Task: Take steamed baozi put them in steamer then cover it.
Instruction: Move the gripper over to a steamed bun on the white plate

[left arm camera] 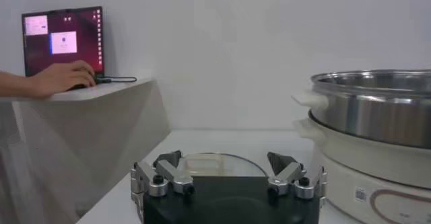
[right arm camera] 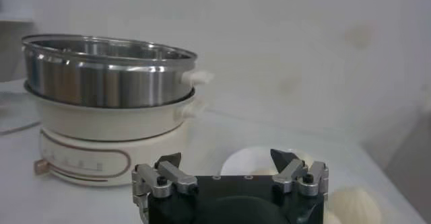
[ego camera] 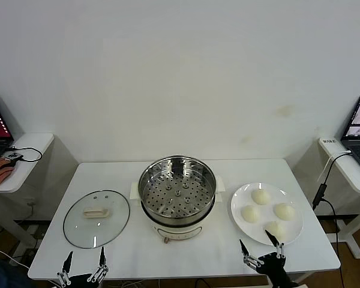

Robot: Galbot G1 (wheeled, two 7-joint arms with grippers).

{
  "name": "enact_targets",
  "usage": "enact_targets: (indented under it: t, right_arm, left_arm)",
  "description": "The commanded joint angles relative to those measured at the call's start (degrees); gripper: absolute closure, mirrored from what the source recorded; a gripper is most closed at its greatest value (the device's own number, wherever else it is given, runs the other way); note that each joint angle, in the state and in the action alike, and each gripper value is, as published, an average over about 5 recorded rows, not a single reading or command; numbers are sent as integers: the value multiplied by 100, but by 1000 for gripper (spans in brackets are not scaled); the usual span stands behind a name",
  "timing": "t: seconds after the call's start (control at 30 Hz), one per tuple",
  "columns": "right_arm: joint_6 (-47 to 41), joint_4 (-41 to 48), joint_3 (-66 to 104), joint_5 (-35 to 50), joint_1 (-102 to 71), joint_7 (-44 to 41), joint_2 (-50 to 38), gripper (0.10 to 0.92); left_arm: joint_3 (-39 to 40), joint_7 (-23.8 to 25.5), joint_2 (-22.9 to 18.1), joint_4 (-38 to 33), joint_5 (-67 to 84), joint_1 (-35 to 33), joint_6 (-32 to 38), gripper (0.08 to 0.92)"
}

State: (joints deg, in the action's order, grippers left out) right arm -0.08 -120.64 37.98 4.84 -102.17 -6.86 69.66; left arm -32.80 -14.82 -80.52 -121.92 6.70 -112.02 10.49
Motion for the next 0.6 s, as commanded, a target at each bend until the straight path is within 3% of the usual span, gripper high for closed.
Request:
enact_targets:
  t: [0.03, 0.3, 0.6]
  right_arm:
    - [-462, -8, 538, -740, 473, -92, -523, 202]
    - [-1556, 565, 895, -1589, 1670, -1214, -2036, 202]
    - [-929, 2286, -496, -2573, 4094, -3344, -3724, 202]
  left_arm:
    - [-14, -106, 42, -143, 11, 19, -542, 177]
    - [-117, -377, 91, -236, -197, 182, -905, 177]
    - [-152, -313, 108, -247, -368, 209, -954, 177]
